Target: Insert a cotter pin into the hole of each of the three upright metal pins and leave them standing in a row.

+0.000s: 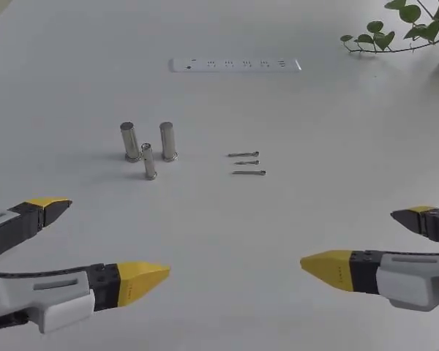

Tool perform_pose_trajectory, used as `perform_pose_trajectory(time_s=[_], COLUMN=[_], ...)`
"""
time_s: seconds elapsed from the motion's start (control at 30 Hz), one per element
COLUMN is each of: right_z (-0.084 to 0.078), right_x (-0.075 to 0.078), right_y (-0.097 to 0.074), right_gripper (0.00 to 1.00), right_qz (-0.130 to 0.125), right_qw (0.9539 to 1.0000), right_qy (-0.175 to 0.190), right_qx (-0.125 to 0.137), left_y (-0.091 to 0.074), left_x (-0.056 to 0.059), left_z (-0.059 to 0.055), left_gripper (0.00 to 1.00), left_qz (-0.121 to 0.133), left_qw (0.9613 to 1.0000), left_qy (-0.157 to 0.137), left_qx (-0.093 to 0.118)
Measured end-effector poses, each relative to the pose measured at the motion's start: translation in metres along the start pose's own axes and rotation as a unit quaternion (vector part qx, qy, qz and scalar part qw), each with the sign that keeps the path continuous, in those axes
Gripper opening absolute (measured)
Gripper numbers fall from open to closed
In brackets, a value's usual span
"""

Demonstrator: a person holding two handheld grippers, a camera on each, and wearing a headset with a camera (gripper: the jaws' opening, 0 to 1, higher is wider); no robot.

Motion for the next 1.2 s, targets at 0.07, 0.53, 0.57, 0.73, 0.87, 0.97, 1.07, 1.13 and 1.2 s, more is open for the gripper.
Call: perform_pose_trajectory(time_s=[0.07,0.53,0.57,0.73,0.87,0.97,1.07,1.13,1.2], right_z=[0.001,0.005,0.005,0.006,0.006,0.006,0.005,0.005,0.005], right_x=[0.0,-0.002,-0.002,-0.001,0.0,0.001,0.001,0.0,-0.001], right_y=[0.0,0.002,0.002,0.002,0.002,0.003,0.005,0.007,0.008], right_gripper=[0.93,0.93,0.93,0.93,0.93,0.93,0.93,0.93,0.93], right_qz=[0.0,0.001,0.0,-0.003,-0.007,-0.008,-0.007,-0.006,-0.005], right_qw=[1.0,0.9999,0.9999,0.9998,0.9997,0.9996,0.9995,0.9995,0.9994], right_qy=[0.0,-0.008,-0.009,-0.011,-0.014,-0.013,-0.013,-0.014,-0.015], right_qx=[-0.001,-0.009,-0.01,-0.015,-0.019,-0.023,-0.026,-0.029,-0.03], left_y=[0.002,0.031,0.034,0.051,0.063,0.07,0.074,0.077,0.08], left_x=[-0.003,-0.032,-0.034,-0.041,-0.048,-0.054,-0.059,-0.063,-0.066], left_z=[0.001,0.032,0.034,0.045,0.049,0.05,0.05,0.05,0.048], left_gripper=[0.97,0.9,0.9,0.85,0.81,0.76,0.66,0.61,0.57], left_qz=[0.001,-0.005,-0.006,-0.021,-0.027,-0.03,-0.022,-0.015,-0.015], left_qw=[1.0,0.9988,0.9987,0.9982,0.9977,0.9977,0.9974,0.9969,0.9968], left_qy=[0.003,0.036,0.038,0.038,0.051,0.051,0.06,0.073,0.075], left_qx=[0.001,0.032,0.032,0.041,0.036,0.033,0.032,0.026,0.022])
Point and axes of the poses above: the centre of the closed fingertips' face, and the gripper's own axes: y roughly forward along the fingers, x roughly to its right, z roughly out of its top, the point moved 10 cm from there along -y, roughly backward along the fingers, and after that the axes turned 3 degrees about x, right-handed, at the moved point
